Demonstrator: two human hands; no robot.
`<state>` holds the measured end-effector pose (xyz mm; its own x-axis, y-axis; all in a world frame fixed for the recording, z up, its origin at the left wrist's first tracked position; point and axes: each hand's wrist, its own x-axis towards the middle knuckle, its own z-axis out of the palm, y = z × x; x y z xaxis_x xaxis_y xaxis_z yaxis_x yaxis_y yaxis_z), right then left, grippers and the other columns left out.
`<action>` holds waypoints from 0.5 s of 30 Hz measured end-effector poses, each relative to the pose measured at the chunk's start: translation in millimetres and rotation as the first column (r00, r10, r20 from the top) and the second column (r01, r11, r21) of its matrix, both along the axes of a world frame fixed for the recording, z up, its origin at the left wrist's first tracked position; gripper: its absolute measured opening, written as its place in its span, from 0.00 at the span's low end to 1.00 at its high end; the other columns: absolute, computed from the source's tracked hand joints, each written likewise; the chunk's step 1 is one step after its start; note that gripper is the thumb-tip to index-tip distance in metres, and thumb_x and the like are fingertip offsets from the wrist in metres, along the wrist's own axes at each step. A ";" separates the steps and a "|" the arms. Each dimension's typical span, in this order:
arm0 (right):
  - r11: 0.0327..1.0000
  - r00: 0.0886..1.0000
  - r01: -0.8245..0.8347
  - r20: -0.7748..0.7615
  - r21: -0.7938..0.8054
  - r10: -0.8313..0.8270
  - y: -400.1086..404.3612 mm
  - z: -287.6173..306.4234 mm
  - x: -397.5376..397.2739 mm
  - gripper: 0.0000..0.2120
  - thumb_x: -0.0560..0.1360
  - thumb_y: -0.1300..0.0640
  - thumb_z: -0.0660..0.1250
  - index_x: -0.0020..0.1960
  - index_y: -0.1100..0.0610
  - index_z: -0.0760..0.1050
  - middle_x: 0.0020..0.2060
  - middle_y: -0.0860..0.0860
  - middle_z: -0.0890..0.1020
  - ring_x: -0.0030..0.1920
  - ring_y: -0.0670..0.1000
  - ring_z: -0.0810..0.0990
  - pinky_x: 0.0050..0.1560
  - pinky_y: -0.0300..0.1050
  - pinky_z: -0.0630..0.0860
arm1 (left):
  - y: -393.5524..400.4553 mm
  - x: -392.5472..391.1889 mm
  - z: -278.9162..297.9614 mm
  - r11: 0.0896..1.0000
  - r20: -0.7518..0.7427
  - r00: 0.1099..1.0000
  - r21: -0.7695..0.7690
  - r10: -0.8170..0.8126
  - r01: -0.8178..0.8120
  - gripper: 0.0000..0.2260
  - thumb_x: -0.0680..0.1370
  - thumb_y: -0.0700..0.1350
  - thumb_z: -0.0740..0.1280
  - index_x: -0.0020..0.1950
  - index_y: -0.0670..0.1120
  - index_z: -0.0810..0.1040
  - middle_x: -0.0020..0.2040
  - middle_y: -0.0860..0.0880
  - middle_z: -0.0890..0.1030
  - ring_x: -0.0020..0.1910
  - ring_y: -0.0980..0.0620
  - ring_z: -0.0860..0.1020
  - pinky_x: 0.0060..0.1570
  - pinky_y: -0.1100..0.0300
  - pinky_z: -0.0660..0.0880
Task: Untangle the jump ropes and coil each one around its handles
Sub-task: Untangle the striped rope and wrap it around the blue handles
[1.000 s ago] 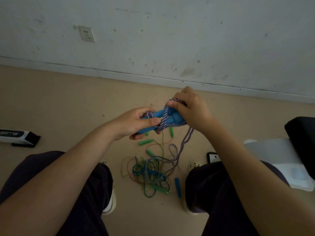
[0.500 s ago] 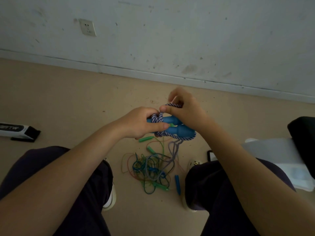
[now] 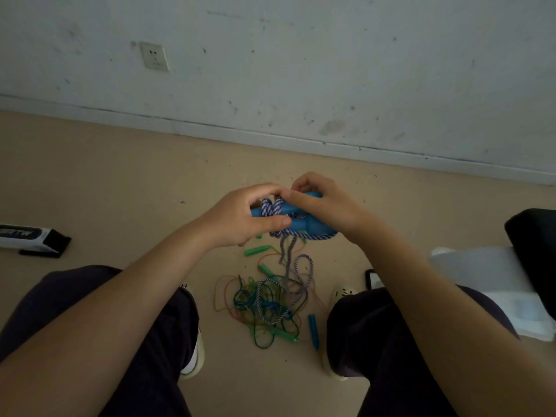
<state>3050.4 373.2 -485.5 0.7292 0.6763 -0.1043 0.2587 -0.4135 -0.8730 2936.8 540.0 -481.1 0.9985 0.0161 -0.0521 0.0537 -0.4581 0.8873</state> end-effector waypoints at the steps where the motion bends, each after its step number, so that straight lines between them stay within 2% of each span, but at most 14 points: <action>1: 0.999 0.998 0.042 -0.058 0.030 -0.040 -1.5 -0.1 0.5 0.19 0.72 0.40 0.72 0.52 0.54 0.76 0.47 0.53 0.81 0.45 0.50 0.80 0.46 0.46 0.77 | 1.9 0.5 0.0 0.999 0.007 1.000 -0.021 0.029 -0.028 0.16 0.77 0.50 0.72 0.63 0.56 0.76 0.37 0.56 0.81 0.21 0.59 0.72 0.24 0.64 0.70; 4: 0.976 0.942 0.092 -0.334 0.199 -0.021 -2.2 3.4 -1.0 0.26 0.71 0.42 0.72 0.61 0.57 0.72 0.55 0.56 0.80 0.51 0.52 0.82 0.50 0.45 0.79 | 10.6 4.2 -1.1 0.985 0.019 0.987 -0.081 0.157 -0.155 0.14 0.77 0.50 0.72 0.60 0.51 0.76 0.31 0.54 0.79 0.21 0.52 0.72 0.22 0.61 0.68; 7: 0.944 0.875 0.059 -0.473 0.326 0.109 -1.1 4.8 -4.0 0.28 0.73 0.43 0.67 0.67 0.59 0.72 0.60 0.57 0.80 0.58 0.53 0.81 0.64 0.52 0.75 | 10.8 5.9 1.3 0.941 0.001 0.974 -0.256 0.228 -0.220 0.11 0.77 0.51 0.71 0.55 0.47 0.76 0.33 0.48 0.80 0.21 0.51 0.70 0.22 0.63 0.66; 9: 0.934 0.865 -0.029 -0.460 0.356 0.202 0.5 1.5 -9.2 0.30 0.73 0.40 0.68 0.68 0.57 0.72 0.61 0.52 0.81 0.63 0.52 0.78 0.70 0.55 0.69 | 9.2 6.7 1.8 0.886 -0.027 0.971 -0.405 0.236 -0.227 0.12 0.76 0.55 0.71 0.52 0.49 0.77 0.36 0.44 0.81 0.21 0.51 0.70 0.23 0.64 0.65; 10: 0.931 0.868 -0.072 -0.437 0.357 0.235 2.4 -1.2 -12.1 0.31 0.72 0.39 0.68 0.68 0.57 0.72 0.62 0.52 0.80 0.65 0.52 0.77 0.72 0.56 0.66 | 8.8 7.5 2.1 0.862 -0.040 0.972 -0.454 0.233 -0.226 0.13 0.75 0.56 0.71 0.52 0.49 0.77 0.35 0.46 0.81 0.21 0.51 0.70 0.23 0.65 0.64; 12: 0.929 0.881 -0.130 -0.390 0.347 0.269 6.9 -3.0 -19.0 0.31 0.72 0.40 0.68 0.69 0.56 0.71 0.65 0.52 0.78 0.67 0.52 0.75 0.72 0.56 0.66 | 9.1 8.9 2.2 0.834 -0.064 0.974 -0.507 0.218 -0.220 0.16 0.74 0.59 0.72 0.52 0.48 0.77 0.32 0.51 0.79 0.21 0.52 0.70 0.22 0.66 0.64; 15: 0.914 0.884 -0.207 -0.334 0.349 0.327 12.1 -2.3 -23.7 0.29 0.74 0.45 0.70 0.69 0.60 0.70 0.65 0.56 0.78 0.68 0.54 0.74 0.73 0.57 0.65 | 10.7 9.1 -0.4 0.808 -0.083 0.983 -0.560 0.166 -0.183 0.22 0.68 0.59 0.73 0.54 0.47 0.76 0.32 0.51 0.77 0.22 0.52 0.70 0.22 0.66 0.64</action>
